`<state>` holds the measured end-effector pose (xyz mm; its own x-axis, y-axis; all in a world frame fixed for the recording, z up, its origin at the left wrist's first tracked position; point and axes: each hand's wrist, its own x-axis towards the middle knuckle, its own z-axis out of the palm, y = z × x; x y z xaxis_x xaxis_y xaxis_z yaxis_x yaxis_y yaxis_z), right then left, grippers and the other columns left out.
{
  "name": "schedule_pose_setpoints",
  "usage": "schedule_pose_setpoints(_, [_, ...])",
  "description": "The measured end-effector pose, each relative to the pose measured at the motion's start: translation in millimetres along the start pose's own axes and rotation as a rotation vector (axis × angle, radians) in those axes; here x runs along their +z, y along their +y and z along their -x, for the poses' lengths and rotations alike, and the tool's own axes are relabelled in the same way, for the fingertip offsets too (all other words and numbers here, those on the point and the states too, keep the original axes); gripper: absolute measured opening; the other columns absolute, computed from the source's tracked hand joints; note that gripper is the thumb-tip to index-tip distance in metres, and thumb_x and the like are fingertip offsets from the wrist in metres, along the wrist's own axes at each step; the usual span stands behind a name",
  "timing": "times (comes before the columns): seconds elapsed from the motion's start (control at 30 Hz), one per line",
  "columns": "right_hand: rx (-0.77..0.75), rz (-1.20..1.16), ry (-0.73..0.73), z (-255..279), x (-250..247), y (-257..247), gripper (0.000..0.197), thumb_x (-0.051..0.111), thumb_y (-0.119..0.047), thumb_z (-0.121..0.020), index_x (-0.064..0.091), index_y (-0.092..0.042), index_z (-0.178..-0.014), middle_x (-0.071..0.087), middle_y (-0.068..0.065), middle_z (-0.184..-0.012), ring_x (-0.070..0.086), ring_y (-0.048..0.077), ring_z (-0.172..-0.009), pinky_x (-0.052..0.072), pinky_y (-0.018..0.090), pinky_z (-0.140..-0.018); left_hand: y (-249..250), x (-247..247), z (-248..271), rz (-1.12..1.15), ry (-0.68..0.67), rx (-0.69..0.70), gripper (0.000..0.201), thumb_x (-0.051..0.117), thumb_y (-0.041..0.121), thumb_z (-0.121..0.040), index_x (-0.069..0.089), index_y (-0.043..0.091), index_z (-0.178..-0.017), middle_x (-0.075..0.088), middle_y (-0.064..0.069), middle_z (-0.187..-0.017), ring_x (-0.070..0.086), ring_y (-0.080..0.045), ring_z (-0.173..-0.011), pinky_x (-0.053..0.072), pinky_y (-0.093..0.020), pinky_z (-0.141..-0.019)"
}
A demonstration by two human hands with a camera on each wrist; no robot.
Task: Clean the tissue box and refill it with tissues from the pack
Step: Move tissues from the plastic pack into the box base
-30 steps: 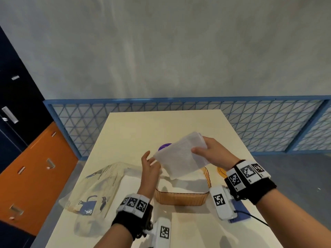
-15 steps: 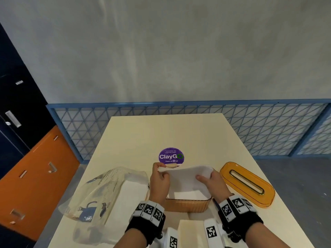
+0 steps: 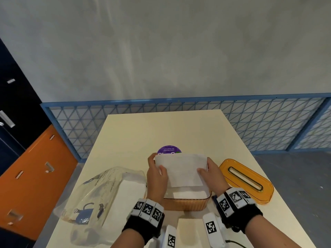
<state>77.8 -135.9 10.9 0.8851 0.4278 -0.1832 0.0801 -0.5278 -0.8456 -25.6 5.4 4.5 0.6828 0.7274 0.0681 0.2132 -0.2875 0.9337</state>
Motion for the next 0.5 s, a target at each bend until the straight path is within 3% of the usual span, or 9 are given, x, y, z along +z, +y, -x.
schedule_pose_setpoints(0.1, [0.075, 0.122, -0.026, -2, 1, 7, 0.03, 0.053, -0.009, -0.089, 0.049, -0.002, -0.118, 0.061, 0.014, -0.116, 0.057, 0.025, -0.1, 0.046, 0.03, -0.081, 1, 0, -6, -0.251, -0.083, -0.078, 0.058, 0.038, 0.005, -0.095, 0.015, 0.018, -0.146, 0.05, 0.003, -0.071, 0.052, -0.021, -0.077, 0.038, -0.034, -0.085])
schedule_pose_setpoints(0.17, [0.122, 0.189, -0.04, -1, 5, 13, 0.036, 0.055, -0.008, -0.088, 0.047, -0.003, -0.122, 0.061, 0.015, -0.118, 0.059, 0.029, -0.106, 0.046, 0.029, -0.083, -1, 1, -5, -0.467, -0.184, -0.141, 0.067, 0.038, 0.007, -0.096, -0.001, 0.021, -0.149, 0.049, 0.002, -0.072, 0.053, -0.018, -0.081, 0.031, -0.031, -0.085])
schedule_pose_setpoints(0.23, [0.138, 0.229, -0.025, 1, 8, 14, 0.04, 0.056, -0.005, -0.087, 0.044, -0.004, -0.126, 0.061, 0.016, -0.119, 0.059, 0.03, -0.108, 0.044, 0.025, -0.08, -7, 4, -6, -0.639, -0.187, -0.118, 0.076, 0.039, 0.006, -0.094, -0.009, 0.021, -0.15, 0.056, 0.001, -0.08, 0.06, -0.02, -0.088, 0.033, -0.034, -0.085])
schedule_pose_setpoints(0.33, [0.116, 0.307, -0.011, 3, 13, 11, 0.044, 0.055, -0.003, -0.088, 0.039, -0.006, -0.129, 0.061, 0.018, -0.118, 0.06, 0.031, -0.106, 0.048, 0.029, -0.083, -16, 9, -6, -0.789, -0.196, -0.08, 0.081, 0.041, 0.003, -0.091, -0.011, 0.024, -0.149, 0.065, -0.002, -0.095, 0.059, -0.021, -0.094, 0.036, -0.037, -0.089])
schedule_pose_setpoints(0.5, [0.081, 0.511, -0.056, 4, 15, 7, 0.046, 0.048, -0.001, -0.09, 0.031, -0.003, -0.132, 0.058, 0.021, -0.116, 0.059, 0.033, -0.104, 0.048, 0.033, -0.081, -14, 14, -10, -0.881, -0.263, -0.036, 0.074, 0.036, 0.004, -0.092, -0.008, 0.022, -0.15, 0.063, -0.006, -0.106, 0.057, -0.024, -0.102, 0.036, -0.043, -0.099])
